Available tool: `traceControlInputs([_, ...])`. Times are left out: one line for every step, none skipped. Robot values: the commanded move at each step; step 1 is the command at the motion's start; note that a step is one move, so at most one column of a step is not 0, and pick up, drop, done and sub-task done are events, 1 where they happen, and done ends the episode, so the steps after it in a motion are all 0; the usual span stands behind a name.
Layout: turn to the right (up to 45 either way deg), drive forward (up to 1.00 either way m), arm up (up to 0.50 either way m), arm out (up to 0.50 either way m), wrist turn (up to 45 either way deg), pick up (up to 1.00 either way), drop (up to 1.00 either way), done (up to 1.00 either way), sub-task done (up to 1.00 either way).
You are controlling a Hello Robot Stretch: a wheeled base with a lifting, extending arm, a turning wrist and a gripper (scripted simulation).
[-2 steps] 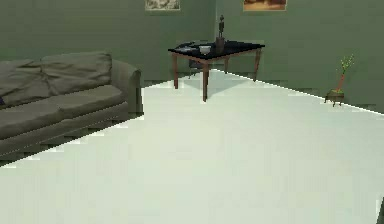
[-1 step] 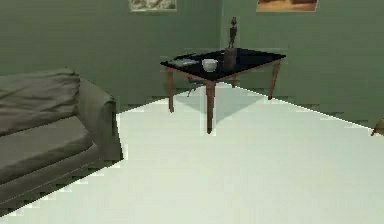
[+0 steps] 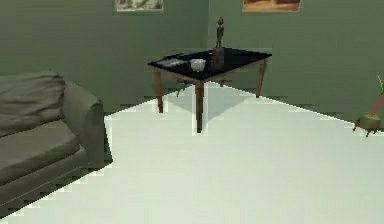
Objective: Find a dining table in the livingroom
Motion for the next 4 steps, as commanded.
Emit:
traceControlInputs([0.0,1.0,0.0,0.0,0.0,0.0,0.0,0.0,0.0])
traceControlInputs([0.0,0.35,0.0,0.0,0.0,0.0,0.0,0.0,0.0])
traceControlInputs([9.0,0.0,0.0,0.0,0.0,0.0,0.0,0.0,0.0])
traceControlInputs([0.0,0.0,0.0,0.0,0.0,0.0,0.0,1.0,0.0])
